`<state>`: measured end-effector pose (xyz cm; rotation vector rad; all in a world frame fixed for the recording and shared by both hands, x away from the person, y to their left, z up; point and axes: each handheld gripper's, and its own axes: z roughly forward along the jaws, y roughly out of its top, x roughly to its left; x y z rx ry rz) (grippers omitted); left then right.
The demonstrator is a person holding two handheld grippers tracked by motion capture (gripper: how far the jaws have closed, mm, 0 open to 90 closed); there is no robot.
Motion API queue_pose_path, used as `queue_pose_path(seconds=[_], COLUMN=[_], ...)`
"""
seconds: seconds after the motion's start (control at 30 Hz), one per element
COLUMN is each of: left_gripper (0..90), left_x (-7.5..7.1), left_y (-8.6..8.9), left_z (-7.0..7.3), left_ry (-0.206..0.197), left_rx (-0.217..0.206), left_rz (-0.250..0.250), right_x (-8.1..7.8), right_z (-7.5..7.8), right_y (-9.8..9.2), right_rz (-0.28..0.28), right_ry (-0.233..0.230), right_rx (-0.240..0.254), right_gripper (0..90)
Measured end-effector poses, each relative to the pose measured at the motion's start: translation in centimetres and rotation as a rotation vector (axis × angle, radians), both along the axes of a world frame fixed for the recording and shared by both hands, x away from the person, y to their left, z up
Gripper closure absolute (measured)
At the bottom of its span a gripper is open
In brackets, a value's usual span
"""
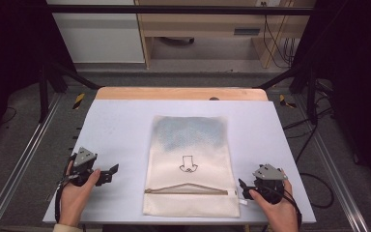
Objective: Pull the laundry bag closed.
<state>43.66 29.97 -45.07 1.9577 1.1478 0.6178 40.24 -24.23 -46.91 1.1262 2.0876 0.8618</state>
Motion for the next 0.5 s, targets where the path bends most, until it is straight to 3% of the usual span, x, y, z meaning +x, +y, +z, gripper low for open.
queue_pose_path(seconds=[0.17,0.3,0.4,0.5], left_gripper=[6.2,4.7,4.7,4.8], left_x=[-1.8,-3.1,-3.6,-3.9], left_y=[-0.8,-1.5,-1.9,-2.2], left_z=[0.5,0.8,0.5,0.2], left_ry=[-0.038,-0.078,-0.073,-0.074], left_rx=[0.009,0.064,0.071,0.118], left_rz=[-0.038,-0.071,-0.073,-0.083], right_x=[-0.4,-0.8,-0.9,-0.9], right_z=[0.1,0.6,0.9,1.2], right_y=[-0.1,0.0,0.2,0.5], right_rz=[-0.006,0.003,0.005,0.023], right_ry=[0.008,-0.014,-0.013,-0.015], right_rx=[-0.001,0.011,0.006,0.010], right_gripper=[12.1,11.9,12.7,15.3])
